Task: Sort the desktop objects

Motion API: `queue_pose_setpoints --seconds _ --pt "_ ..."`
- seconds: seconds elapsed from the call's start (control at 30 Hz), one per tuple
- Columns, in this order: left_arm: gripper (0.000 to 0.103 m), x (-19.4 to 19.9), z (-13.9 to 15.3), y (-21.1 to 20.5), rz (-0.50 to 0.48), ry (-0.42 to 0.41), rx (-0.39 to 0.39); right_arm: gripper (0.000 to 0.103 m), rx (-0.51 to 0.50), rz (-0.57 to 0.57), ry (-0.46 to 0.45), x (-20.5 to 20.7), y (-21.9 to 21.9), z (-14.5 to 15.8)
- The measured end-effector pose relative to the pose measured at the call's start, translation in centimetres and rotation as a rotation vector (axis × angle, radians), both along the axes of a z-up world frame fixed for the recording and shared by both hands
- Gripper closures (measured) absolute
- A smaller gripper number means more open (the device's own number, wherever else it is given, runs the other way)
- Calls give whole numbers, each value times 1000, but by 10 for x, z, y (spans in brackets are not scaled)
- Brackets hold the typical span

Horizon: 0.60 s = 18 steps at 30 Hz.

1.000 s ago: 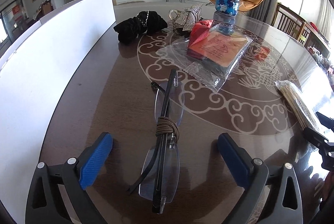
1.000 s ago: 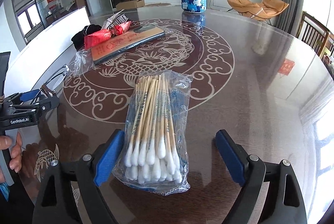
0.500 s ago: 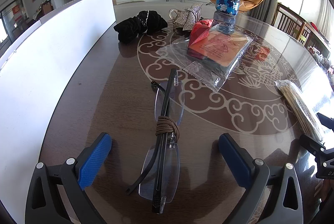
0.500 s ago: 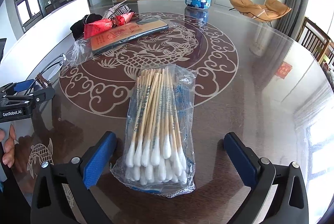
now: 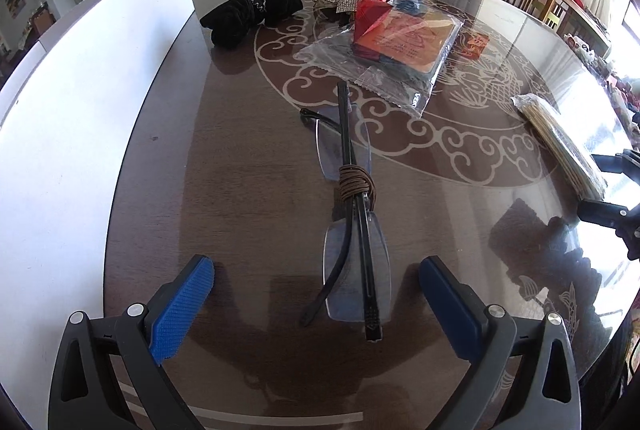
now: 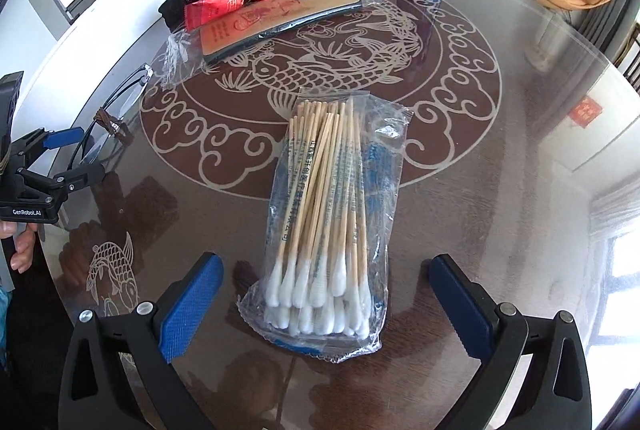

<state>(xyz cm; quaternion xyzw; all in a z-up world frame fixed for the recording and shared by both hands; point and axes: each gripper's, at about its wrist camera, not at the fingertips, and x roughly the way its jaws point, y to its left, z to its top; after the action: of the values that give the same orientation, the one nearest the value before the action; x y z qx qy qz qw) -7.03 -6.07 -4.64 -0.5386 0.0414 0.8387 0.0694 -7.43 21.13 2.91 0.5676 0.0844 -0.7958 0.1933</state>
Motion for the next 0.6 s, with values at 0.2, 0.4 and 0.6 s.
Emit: queue_pose_setpoints --seconds 0.2,0.4,0.6 --pt "17 -8 6 -3 -4 -9 3 15 40 33 -44 -13 -11 2" --pt "76 -17 19 5 -42 15 50 70 53 38 -33 -10 -2 16" --pt "76 6 45 1 -31 84 133 71 -26 8 10 12 19 46"
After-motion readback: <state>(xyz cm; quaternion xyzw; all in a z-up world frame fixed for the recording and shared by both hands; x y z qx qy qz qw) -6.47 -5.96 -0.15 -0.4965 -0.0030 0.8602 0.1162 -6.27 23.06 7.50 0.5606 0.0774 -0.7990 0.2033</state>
